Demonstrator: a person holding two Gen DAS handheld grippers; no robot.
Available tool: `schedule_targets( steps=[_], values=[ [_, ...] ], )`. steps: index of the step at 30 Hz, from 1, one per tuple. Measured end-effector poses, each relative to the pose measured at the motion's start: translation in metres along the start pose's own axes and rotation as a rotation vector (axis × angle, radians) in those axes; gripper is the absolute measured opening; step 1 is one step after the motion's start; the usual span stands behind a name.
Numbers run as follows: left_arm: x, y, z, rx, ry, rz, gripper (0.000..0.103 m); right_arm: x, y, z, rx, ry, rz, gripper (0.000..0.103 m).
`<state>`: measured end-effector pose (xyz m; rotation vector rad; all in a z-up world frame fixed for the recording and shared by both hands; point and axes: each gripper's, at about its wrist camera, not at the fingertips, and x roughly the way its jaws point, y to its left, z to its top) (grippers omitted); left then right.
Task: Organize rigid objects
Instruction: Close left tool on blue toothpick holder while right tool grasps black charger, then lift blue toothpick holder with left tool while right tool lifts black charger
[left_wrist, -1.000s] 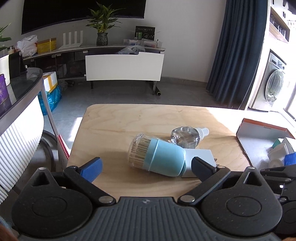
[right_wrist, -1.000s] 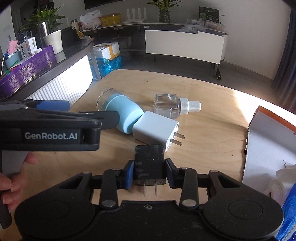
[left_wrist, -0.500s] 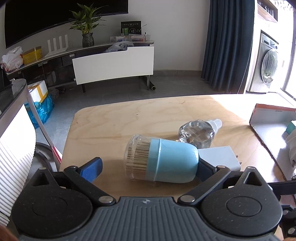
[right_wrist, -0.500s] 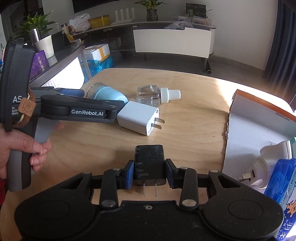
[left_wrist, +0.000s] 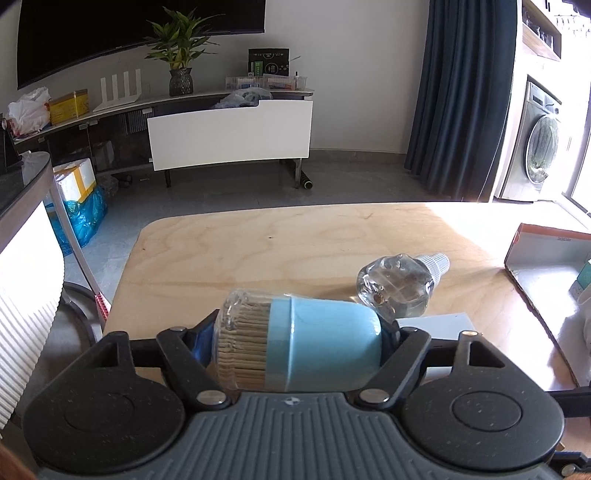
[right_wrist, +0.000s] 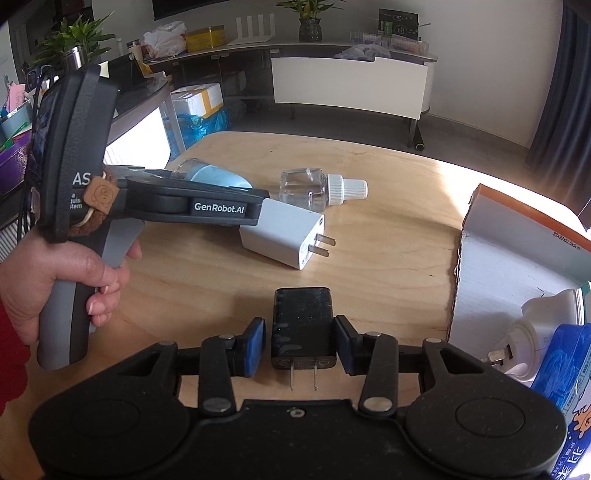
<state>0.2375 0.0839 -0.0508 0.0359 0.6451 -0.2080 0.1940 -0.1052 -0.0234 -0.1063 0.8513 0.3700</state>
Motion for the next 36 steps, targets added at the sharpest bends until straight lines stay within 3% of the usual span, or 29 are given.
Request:
schedule_targets(
  steps=[5,6,7,12,23,36],
  values=[
    [-0.019,0.003,-0.005,-0.048,0.033,0.059,0.079,0.000,0.003,0.000,-0.017,0.001,0.003,0.061],
    [-0.024,0.003,-0.007,-0.053,0.037,0.071,0.079,0.000,0.004,0.000,-0.017,0.001,0.002,0.060],
    [-0.032,0.002,-0.008,-0.060,0.034,0.087,0.079,-0.001,0.004,0.000,-0.015,-0.009,-0.006,0.043],
    [-0.068,0.003,-0.016,-0.123,0.016,0.111,0.079,-0.010,0.004,-0.002,0.001,-0.032,-0.007,0.044],
    [-0.128,-0.023,-0.027,-0.180,-0.035,0.129,0.079,-0.070,-0.003,-0.008,0.062,-0.121,0.010,0.044],
    [-0.175,-0.050,-0.035,-0.194,-0.080,0.144,0.079,-0.133,-0.002,-0.032,0.100,-0.179,-0.008,0.044]
  ],
)
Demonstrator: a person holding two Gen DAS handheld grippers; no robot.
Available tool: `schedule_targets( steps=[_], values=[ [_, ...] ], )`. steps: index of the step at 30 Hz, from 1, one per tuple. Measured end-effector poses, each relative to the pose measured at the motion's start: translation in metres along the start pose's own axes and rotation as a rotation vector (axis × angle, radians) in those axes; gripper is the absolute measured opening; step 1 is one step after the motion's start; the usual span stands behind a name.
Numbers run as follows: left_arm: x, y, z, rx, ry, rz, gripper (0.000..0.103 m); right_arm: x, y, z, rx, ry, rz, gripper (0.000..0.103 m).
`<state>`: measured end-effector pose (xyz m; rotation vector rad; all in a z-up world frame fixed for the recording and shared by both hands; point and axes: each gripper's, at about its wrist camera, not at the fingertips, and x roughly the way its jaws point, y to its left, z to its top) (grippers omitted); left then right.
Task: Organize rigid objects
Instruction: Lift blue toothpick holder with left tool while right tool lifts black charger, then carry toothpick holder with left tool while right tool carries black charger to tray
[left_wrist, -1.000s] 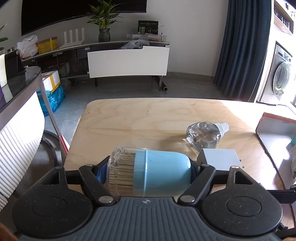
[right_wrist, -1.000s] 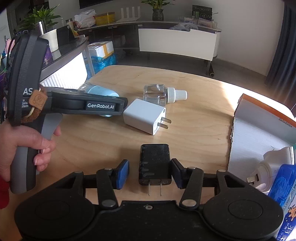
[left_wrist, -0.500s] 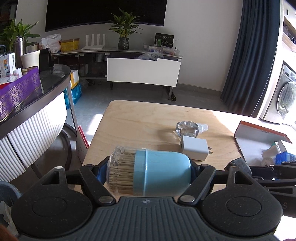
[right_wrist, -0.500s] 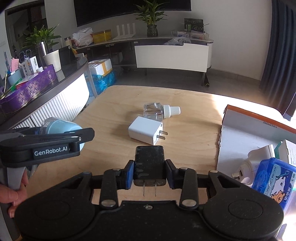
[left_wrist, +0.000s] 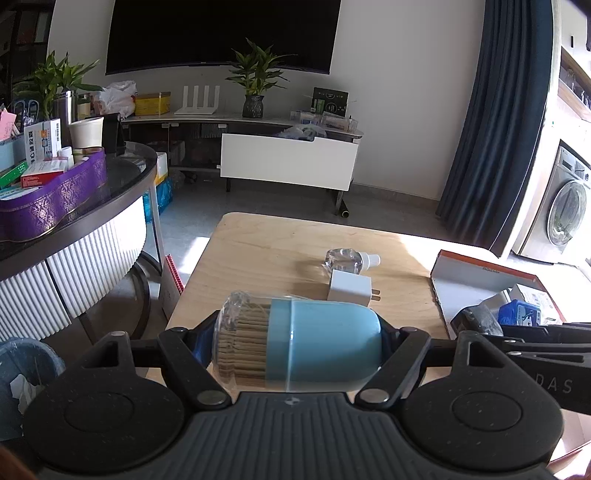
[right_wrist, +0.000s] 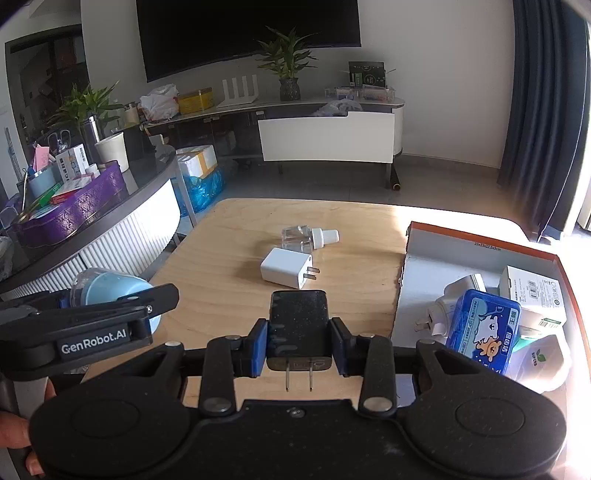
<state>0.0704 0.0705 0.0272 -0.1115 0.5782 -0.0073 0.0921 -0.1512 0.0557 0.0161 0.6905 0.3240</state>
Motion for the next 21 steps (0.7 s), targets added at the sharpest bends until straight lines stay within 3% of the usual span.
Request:
schedule_targets(
  steps=[21],
  values=[
    [-0.041,-0.021,-0.012,0.023,-0.069,0.004,0.079,-0.055,-0.010,-0.020,0.035,-0.087,0.001,0.044]
  ],
)
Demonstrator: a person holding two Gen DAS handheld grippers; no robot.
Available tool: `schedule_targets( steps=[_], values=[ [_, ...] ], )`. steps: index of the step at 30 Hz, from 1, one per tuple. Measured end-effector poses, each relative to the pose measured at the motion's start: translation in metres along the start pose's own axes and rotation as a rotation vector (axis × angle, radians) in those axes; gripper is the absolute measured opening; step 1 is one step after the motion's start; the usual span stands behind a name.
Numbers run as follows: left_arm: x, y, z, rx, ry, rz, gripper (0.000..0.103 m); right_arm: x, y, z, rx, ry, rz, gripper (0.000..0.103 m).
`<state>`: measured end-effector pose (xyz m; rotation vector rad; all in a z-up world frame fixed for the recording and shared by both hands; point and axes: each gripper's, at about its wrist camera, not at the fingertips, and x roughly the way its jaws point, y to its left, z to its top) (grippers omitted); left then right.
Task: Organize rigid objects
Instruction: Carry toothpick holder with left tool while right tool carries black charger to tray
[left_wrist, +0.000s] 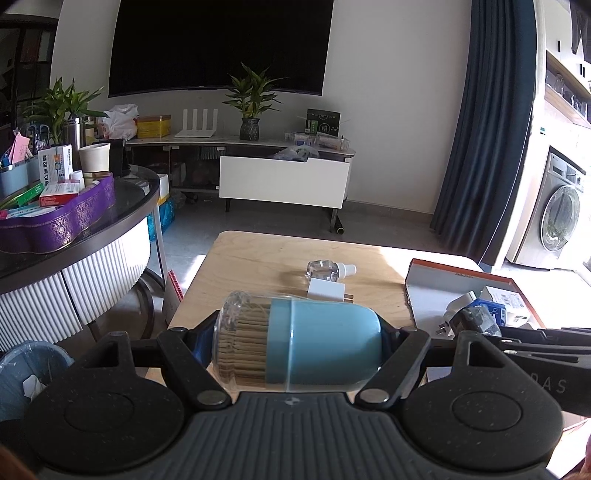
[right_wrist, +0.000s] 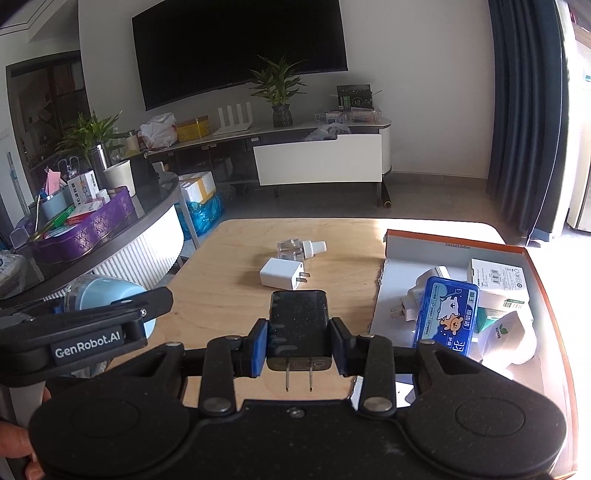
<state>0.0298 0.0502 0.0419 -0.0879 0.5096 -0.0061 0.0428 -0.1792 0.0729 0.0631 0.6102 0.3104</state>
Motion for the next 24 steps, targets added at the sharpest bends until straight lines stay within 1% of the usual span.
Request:
schedule_targets(
  steps=[3,14,24],
  values=[
    [-0.003,-0.003,-0.002,-0.008,0.001,-0.017,0.079,-0.008,-0.002,-0.001,0.005,-0.012,-0.004,0.044],
    [-0.014,-0.022,-0.007,0.013,-0.006,-0.062,0.079,-0.029,-0.019,-0.005,0.035,-0.041,-0.022,0.044],
    [-0.014,-0.038,-0.007,0.030,-0.003,-0.103,0.079,-0.045,-0.038,-0.009,0.061,-0.063,-0.059,0.044]
  ],
)
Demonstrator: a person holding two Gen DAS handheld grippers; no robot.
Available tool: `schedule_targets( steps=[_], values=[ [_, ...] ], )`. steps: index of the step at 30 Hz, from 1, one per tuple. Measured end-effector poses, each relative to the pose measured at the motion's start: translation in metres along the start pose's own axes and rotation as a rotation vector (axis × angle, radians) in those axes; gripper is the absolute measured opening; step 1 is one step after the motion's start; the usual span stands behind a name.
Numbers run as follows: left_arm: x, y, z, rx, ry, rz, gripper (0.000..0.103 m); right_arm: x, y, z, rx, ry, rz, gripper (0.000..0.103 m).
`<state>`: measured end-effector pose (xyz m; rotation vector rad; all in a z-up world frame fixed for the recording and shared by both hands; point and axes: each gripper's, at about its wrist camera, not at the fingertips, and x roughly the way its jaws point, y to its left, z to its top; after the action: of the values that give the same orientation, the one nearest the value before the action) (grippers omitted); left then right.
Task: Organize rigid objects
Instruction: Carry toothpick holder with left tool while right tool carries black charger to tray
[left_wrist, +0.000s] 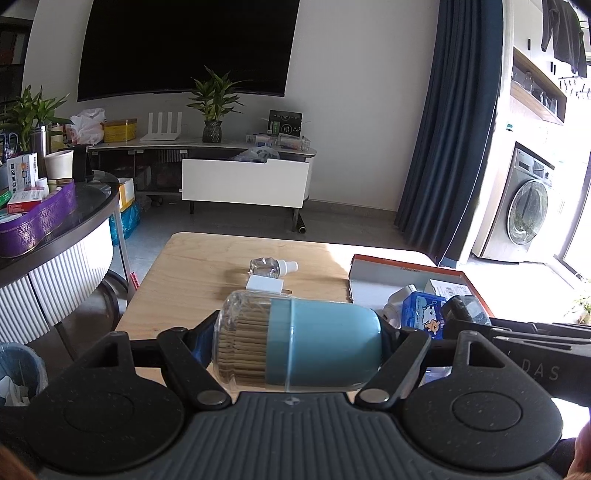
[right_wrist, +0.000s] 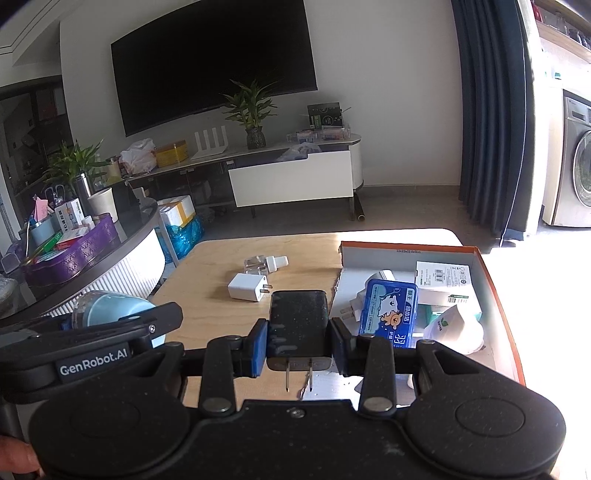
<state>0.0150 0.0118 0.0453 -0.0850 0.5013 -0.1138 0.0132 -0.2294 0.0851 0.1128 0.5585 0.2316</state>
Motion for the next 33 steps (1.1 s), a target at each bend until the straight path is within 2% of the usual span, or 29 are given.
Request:
schedule_targets(
  steps=[33],
  values=[
    [0.020,-0.049,-0.002,0.095,0.025,-0.130,0.079,-0.019,-0.069,-0.006,0.110,-0.030,-0.127,0.044]
  ],
)
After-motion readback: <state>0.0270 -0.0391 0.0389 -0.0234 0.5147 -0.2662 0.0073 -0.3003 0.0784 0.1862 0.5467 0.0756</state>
